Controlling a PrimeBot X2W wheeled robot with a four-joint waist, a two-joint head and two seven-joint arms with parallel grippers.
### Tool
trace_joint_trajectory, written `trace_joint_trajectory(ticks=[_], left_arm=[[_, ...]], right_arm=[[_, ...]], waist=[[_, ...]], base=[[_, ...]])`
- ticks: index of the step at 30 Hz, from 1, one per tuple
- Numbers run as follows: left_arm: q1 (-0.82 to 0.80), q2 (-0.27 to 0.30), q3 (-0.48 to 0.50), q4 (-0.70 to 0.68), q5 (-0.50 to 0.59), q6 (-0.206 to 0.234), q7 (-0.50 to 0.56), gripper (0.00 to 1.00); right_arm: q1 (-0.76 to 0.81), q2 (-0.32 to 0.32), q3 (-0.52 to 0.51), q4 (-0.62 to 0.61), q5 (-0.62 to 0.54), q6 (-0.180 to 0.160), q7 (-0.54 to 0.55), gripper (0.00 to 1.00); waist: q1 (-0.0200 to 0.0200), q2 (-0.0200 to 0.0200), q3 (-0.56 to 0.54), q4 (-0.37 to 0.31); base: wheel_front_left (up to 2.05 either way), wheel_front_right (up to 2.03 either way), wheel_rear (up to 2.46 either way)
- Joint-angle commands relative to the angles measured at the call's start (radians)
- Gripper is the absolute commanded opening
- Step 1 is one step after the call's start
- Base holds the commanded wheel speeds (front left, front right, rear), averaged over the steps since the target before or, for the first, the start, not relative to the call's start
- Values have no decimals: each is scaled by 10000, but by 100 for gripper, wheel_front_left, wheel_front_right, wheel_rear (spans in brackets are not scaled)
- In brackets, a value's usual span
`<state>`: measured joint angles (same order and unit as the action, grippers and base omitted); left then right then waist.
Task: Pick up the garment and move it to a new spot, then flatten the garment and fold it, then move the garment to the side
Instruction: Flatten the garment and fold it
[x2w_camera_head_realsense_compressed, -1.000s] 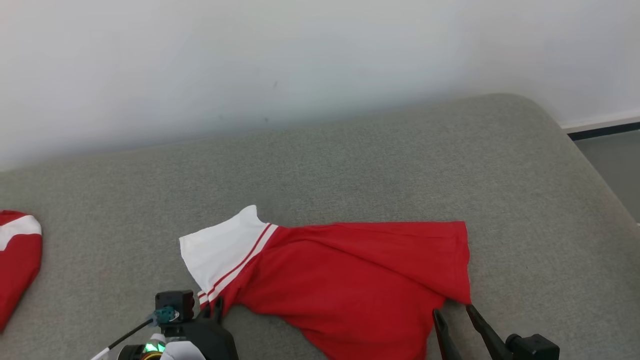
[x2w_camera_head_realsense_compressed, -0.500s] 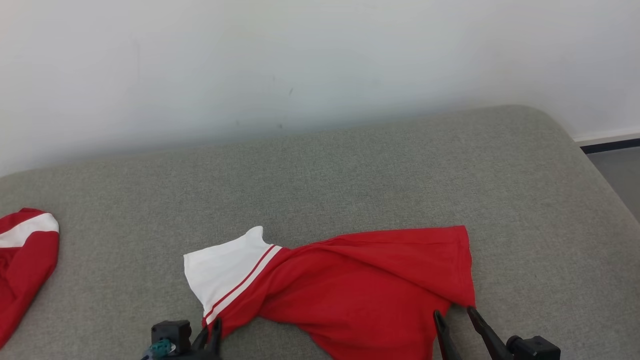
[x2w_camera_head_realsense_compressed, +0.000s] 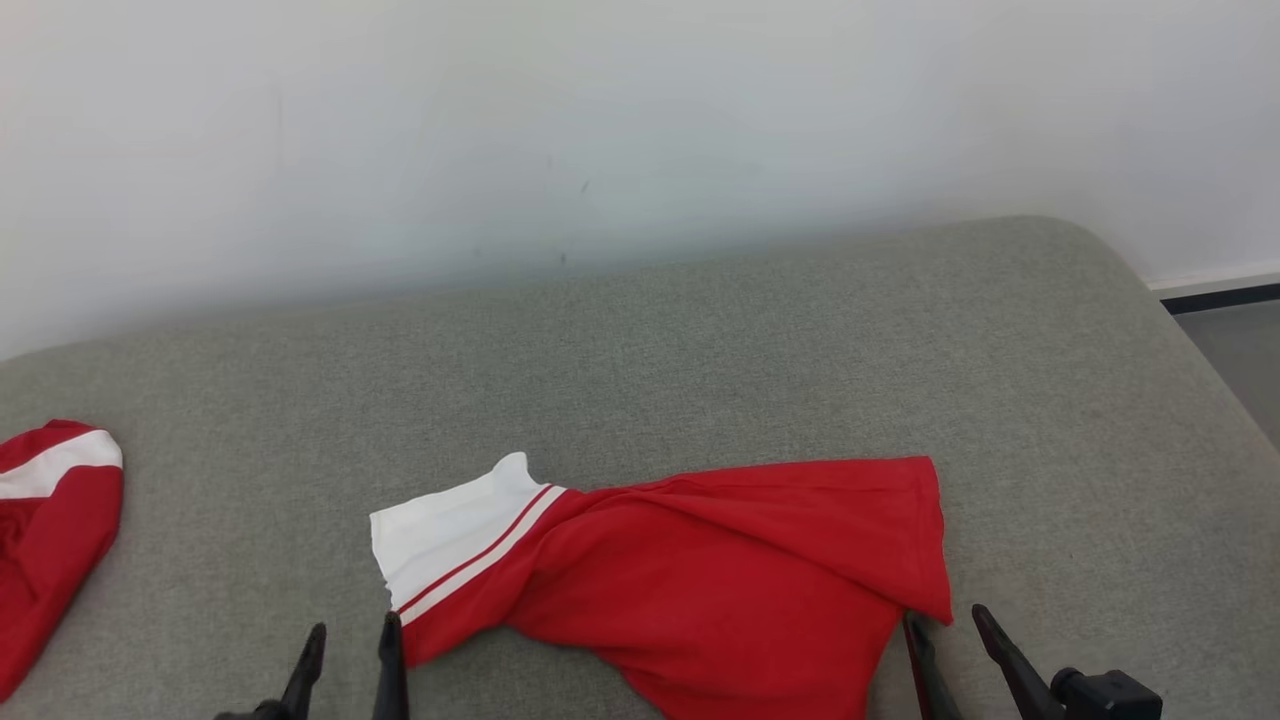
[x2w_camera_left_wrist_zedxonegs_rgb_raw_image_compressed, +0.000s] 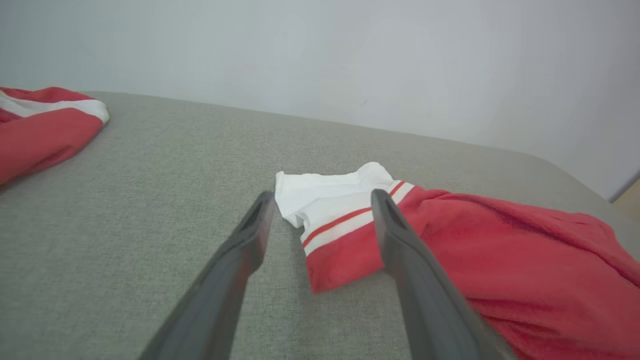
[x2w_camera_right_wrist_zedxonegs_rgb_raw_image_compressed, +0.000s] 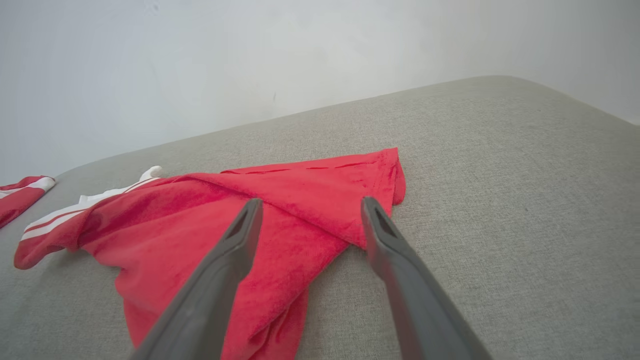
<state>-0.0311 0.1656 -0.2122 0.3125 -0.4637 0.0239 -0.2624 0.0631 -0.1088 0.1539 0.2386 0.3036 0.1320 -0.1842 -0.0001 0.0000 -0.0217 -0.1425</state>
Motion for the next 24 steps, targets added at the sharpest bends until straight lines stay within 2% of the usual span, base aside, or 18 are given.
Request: trace_joint_trajectory(ticks=[1,5,9,16,24], left_arm=[[403,-140,348,-439,319,-112,-31,100],[1423,-624,1412,-1800,1214,-289,-32,100],[2108,-959,2095,-2586,1744,-719,-33,100],[2659,-1123,2705,-3115,2378,-1283,-34,100],[2757,-1156,2760,-3030,2373,-1472,-34,100]], right_arm=[[101,-62,-74,-25,21,-24,35,100],[213,-36,-343,-67,57,-24,57,100],[327,-11,-569,-145,73,-24,149,100],[491,-3,-904,-246,131,-24,274,100],[578,53,-1082,-386,110,-24,420,100]], waist=[[1,0,-38,21],[1,0,-169,114],[1,0,-301,260],[1,0,-481,530],[1,0,-530,671]], base=[[0,0,0],[0,0,0],[0,0,0],[0,0,0],[0,0,0]])
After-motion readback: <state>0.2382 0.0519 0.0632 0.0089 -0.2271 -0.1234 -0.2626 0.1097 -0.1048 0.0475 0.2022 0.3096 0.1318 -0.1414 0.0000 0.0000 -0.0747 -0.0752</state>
